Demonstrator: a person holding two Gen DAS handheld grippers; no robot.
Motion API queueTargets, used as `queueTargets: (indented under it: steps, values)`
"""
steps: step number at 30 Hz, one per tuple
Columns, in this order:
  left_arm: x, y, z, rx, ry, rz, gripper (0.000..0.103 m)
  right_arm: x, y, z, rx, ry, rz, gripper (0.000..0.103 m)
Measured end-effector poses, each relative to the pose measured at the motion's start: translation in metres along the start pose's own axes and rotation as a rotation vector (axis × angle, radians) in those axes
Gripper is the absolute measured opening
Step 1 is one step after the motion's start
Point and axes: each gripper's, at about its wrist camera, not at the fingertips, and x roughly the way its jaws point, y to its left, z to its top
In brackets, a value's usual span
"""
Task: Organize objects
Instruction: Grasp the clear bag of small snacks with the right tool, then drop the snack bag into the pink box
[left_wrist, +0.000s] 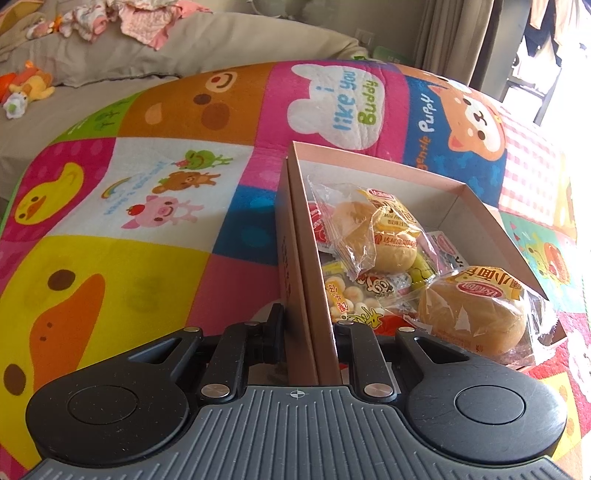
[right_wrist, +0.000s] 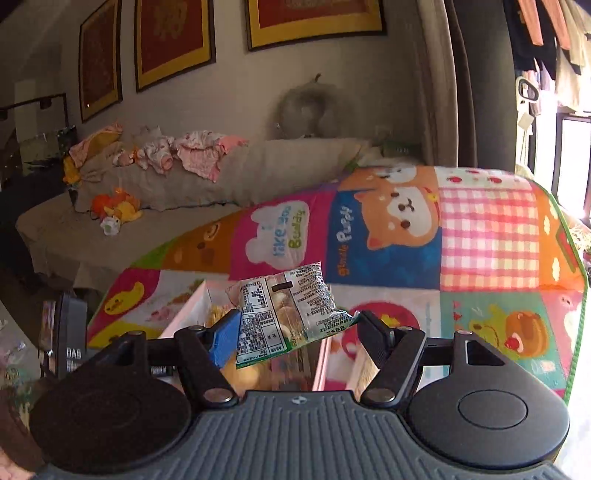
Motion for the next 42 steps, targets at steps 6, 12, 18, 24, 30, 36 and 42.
queueTargets:
  steps: [6, 12, 18, 24, 30, 36, 42]
  values:
    - [0.001, 0.001, 0.000, 0.005, -0.001, -0.010, 0.019, 0.061, 0.009, 0.009, -0.041, 0.105, 0.008, 0.076]
    - [0.001, 0.002, -0.001, 0.000, -0.004, -0.015, 0.019, 0.054, 0.017, -0.048, -0.087, 0.249, 0.098, 0.076]
    - [0.001, 0.003, -0.001, -0.011, -0.005, -0.018, 0.019, 0.057, 0.031, -0.071, -0.101, 0.330, 0.178, 0.049]
    - [0.001, 0.002, -0.001, -0.007, -0.004, -0.018, 0.019, 0.075, 0.035, -0.070, -0.066, 0.334, 0.096, 0.046]
    - [0.001, 0.003, -0.002, -0.014, -0.009, -0.023, 0.020, 0.044, -0.012, -0.066, 0.031, 0.229, 0.062, 0.054]
    - [0.001, 0.003, -0.002, -0.021, -0.012, -0.016, 0.020, 0.036, -0.078, -0.083, 0.160, 0.260, -0.081, 0.061]
    - [0.000, 0.000, -0.003, -0.003, -0.002, -0.005, 0.019, 0.084, -0.100, -0.094, 0.290, 0.312, -0.066, 0.061]
